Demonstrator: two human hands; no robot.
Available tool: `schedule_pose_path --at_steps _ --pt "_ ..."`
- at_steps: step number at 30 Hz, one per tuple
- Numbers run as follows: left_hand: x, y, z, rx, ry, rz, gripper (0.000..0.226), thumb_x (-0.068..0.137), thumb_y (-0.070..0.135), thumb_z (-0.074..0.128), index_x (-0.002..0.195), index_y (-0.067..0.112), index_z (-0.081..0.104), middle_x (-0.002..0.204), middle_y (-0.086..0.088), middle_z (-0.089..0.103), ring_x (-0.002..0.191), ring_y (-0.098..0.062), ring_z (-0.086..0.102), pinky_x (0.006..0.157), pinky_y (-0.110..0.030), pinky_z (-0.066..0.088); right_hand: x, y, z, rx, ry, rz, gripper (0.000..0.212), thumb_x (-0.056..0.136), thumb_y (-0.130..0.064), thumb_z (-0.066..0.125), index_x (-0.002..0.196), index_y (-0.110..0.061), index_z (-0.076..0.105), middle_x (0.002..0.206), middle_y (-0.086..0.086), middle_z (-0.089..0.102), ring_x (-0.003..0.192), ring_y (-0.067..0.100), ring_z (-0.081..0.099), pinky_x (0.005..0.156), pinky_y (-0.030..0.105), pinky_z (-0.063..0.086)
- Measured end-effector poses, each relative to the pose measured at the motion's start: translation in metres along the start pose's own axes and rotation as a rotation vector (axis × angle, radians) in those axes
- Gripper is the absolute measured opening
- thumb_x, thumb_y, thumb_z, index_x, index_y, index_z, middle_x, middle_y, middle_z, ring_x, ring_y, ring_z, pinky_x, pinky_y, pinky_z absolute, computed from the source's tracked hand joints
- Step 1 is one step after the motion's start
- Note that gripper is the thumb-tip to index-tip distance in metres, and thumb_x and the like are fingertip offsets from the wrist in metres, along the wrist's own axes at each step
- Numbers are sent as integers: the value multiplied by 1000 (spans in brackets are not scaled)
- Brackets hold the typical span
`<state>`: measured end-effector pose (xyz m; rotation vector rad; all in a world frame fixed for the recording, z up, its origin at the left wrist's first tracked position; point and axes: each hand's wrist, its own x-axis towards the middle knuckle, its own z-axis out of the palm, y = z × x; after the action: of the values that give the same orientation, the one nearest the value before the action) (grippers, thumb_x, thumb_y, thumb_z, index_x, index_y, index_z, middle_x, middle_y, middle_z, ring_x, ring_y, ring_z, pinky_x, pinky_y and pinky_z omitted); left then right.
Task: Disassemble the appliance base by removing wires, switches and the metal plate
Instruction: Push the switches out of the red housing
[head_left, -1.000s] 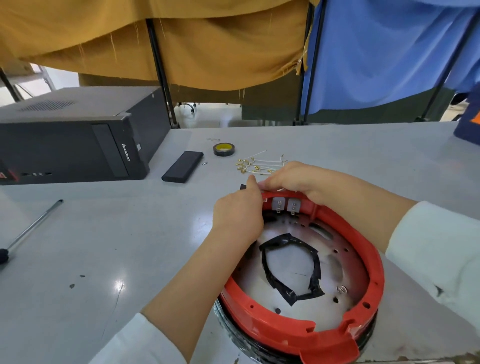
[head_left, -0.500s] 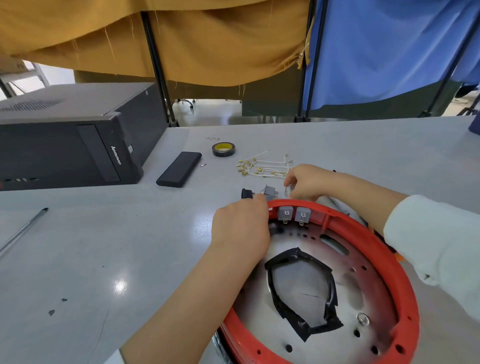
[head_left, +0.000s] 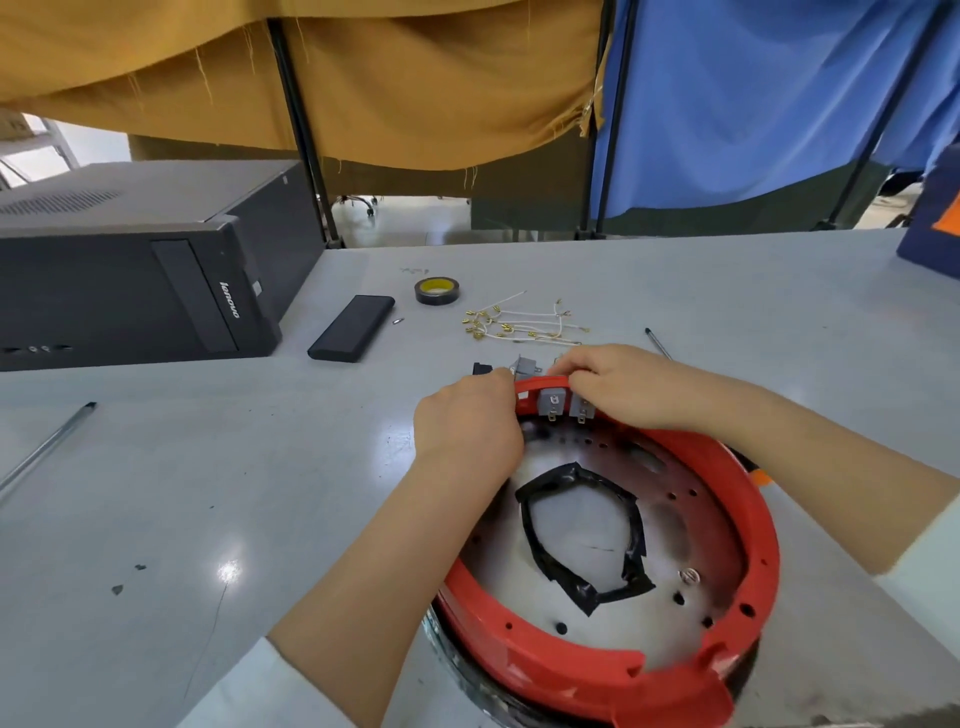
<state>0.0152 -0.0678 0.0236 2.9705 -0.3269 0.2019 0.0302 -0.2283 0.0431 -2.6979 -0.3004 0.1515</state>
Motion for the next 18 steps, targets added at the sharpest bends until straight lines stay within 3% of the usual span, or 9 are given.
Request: schedule_pose_path --at_steps 4,9,12,15,18 --pt "-8 0 -4 2 -17 -62 34 88 22 50 122 21 46 112 -7 60 100 -28 58 67 -30 34 -19 -2 15 -202 104 -130 31 94 -26 36 121 -23 50 115 1 57 106 21 54 88 39 44" --pt "-25 -5 -1 31 -39 -82 19 92 32 44 103 17 41 109 -5 58 96 -28 57 64 -31 31 -24 -8 26 -336 142 -231 30 98 -34 31 122 -20 43 120 2 53 103 24 54 81 37 42" --pt "-19 -6 -6 -23 -132 -133 25 94 39 39 106 17 40 110 -8 59 93 -29 53 69 -31 34 -22 -11 26 -367 136 -289 28 99 -32 32 121 -17 42 119 4 52 102 24 53 76 33 36" --pt "-6 -8 -13 -96 -207 -6 35 93 33 44 124 15 42 117 -9 57 105 -29 54 81 -34 43 -19 -12 24 -407 118 -309 30 100 -30 31 123 -14 40 121 6 50 102 27 53 74 33 34" --pt "-3 -10 -14 -155 -213 189 36 90 12 44 126 14 44 119 -12 57 106 -30 54 86 -38 44 -18 -13 24 -440 82 -299 35 100 -28 29 128 -10 37 123 10 47 103 31 54 81 38 42"
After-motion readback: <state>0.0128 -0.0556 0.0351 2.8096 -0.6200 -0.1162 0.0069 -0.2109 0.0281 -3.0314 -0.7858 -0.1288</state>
